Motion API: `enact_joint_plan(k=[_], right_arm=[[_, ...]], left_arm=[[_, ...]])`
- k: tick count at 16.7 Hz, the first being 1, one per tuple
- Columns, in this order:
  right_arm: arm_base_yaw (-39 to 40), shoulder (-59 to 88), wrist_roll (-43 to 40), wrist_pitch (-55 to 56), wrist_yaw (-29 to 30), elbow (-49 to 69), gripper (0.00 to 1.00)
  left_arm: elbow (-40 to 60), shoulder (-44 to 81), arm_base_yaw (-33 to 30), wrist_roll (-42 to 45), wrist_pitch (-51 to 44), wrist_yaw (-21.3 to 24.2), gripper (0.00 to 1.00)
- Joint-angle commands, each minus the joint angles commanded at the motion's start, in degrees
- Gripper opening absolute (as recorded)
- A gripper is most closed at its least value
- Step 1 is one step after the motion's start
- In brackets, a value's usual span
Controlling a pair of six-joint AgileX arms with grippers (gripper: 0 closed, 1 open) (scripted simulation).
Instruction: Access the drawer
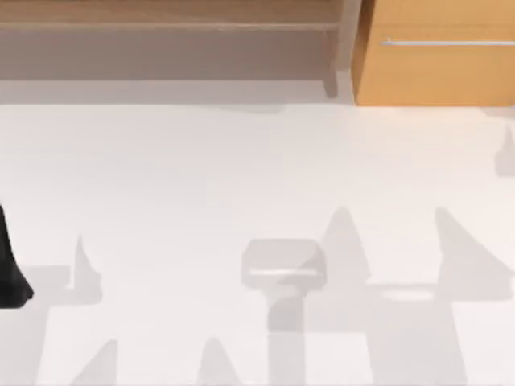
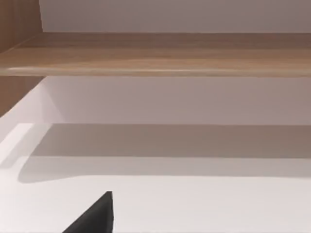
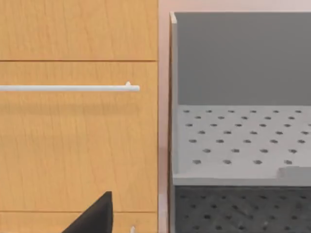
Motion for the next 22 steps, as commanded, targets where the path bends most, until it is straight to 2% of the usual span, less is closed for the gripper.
enact_joint_plan(k=[6,10,14,22], right_arm=[[0.16,0.18,-0.07,0.09,0.04,-0.06,1.0],[1.85,5.04,-6.17,3.68,2.73,2.18,1.0],[6.7,16.37,-21.52,10.9,8.01,6.34,1.0],[20.59,43.61,-64.96,27.74,21.41,15.43,1.0]], left_arm=[[0.0,0.0,0.0,0.0,0.0,0.0,1.0],[0.0,0.0,0.0,0.0,0.0,0.0,1.0],[0.0,0.0,0.0,0.0,0.0,0.0,1.0],[0.0,0.0,0.0,0.0,0.0,0.0,1.0]])
